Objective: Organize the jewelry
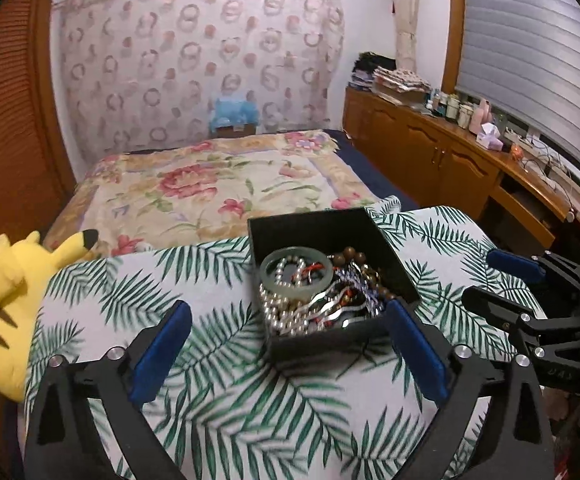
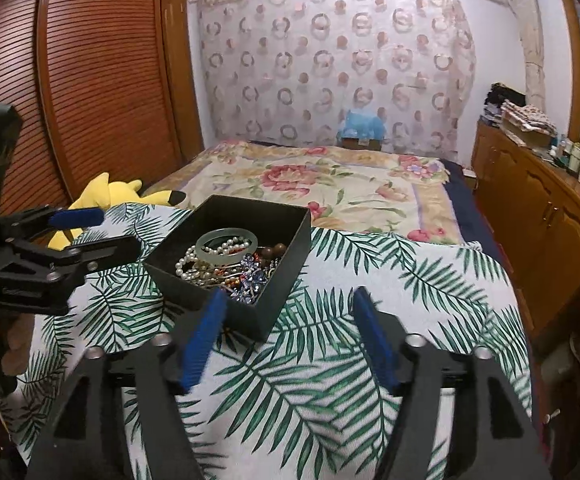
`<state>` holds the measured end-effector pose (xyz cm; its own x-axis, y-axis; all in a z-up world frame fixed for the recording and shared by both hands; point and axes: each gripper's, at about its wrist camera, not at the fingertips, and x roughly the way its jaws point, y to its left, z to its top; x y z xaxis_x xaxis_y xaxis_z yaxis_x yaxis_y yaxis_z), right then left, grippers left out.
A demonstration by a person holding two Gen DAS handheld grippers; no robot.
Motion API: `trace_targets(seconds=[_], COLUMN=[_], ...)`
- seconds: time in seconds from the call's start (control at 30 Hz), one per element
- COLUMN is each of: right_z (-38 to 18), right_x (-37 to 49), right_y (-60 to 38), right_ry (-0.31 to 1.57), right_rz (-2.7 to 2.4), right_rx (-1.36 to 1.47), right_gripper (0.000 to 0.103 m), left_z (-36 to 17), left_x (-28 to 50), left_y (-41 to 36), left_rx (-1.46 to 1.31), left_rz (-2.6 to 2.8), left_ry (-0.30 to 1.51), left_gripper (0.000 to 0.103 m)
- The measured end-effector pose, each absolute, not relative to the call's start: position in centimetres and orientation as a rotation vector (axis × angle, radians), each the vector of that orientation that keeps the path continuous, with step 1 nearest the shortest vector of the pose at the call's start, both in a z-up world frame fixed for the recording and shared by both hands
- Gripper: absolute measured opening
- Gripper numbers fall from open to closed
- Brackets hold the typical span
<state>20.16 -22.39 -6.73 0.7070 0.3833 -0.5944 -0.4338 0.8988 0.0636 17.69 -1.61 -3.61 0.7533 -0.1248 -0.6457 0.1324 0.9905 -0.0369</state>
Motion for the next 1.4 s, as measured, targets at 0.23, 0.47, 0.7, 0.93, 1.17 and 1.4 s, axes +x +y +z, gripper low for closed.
trace_targets(seconds=[0.23,0.47,0.7,0.93,1.17,1.4], right_z=[-5.8,-4.0,-2.3,-2.0,-2.1,-2.4], right_x=[17.0,13.4,10.5,9.3,9.2,9.0], right_y=[-22.8,-23.3,-23.5,-23.5,-23.5,-23.7], right_ry=[0.601,0.515,0.454,0.438,0.44,0.448], right_rz=[0.409,0.388,0.376,0.363,0.361,0.351], right_rx=[-0.057,-0.031,-0.034,-0.023,-0.02,-0.018], right_gripper=[0.1,0.1,0.1,0.1,0.1,0.1], left_z=[-2.8,-1.0,0.7,0.8,1.0,1.2], left_x=[13.7,9.4,5.8,4.4,3.5,3.5], left_y=[-0.8,-0.9,-0.6,-0.3,-0.4,-0.5], left_rx=[0.002,0.011,0.007,0.014,0.032,0.018], left_rz=[-0.107,-0.082,-0.056,-0.047,-0.033,-0.043], left_ry=[0.667,0.59,0.53,0.534,0.509,0.512], left_gripper=[0.095,0.095,0.095,0.095,0.095,0.095])
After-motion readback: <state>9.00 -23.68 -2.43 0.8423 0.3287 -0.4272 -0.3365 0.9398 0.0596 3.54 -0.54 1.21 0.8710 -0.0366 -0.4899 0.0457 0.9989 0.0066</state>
